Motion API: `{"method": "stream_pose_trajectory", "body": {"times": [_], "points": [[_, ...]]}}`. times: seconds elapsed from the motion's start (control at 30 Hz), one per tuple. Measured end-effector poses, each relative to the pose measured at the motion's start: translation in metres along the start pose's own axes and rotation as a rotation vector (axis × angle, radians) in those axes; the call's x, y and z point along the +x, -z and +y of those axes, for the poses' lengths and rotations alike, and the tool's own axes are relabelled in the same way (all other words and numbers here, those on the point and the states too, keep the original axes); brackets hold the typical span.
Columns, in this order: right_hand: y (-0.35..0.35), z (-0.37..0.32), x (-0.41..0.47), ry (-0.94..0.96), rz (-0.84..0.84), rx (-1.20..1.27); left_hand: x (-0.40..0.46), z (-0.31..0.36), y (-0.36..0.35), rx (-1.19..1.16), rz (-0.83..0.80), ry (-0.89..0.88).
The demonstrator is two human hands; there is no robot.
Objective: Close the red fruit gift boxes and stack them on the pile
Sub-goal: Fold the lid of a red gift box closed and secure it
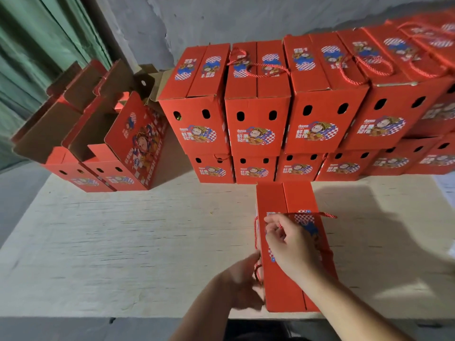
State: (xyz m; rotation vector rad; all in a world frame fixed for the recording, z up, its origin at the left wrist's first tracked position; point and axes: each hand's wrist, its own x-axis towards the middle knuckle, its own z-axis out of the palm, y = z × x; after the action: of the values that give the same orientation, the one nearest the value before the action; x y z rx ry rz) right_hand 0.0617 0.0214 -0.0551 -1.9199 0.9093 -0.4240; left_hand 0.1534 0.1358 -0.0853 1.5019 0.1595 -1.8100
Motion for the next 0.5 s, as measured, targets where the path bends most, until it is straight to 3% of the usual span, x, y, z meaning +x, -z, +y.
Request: {"method": "stream_pose_trajectory", "body": {"times": [0.1,0.17,0.37,0.5], "points": [[-0.006,-0.008,-0.004,0.014,0.012,0.007,0.0,0.03,0.001,-0.384,0.186,-0.488],[-0.012,-0.015,-0.01,0.032,0.003,0.033,-0.012,0.057,-0.001,-0.454,0.139,-0.638],[-0.025,-0.025,-0.006,-0.005,0.052,-0.042,-0.03,0.074,-0.005,-0.319,0.101,-0.719],[-0.03,-0.041,-0.004,-0.155,0.183,0.213,-0.046,0.073,0.0,-0.223,-0.049,-0.793]]}}
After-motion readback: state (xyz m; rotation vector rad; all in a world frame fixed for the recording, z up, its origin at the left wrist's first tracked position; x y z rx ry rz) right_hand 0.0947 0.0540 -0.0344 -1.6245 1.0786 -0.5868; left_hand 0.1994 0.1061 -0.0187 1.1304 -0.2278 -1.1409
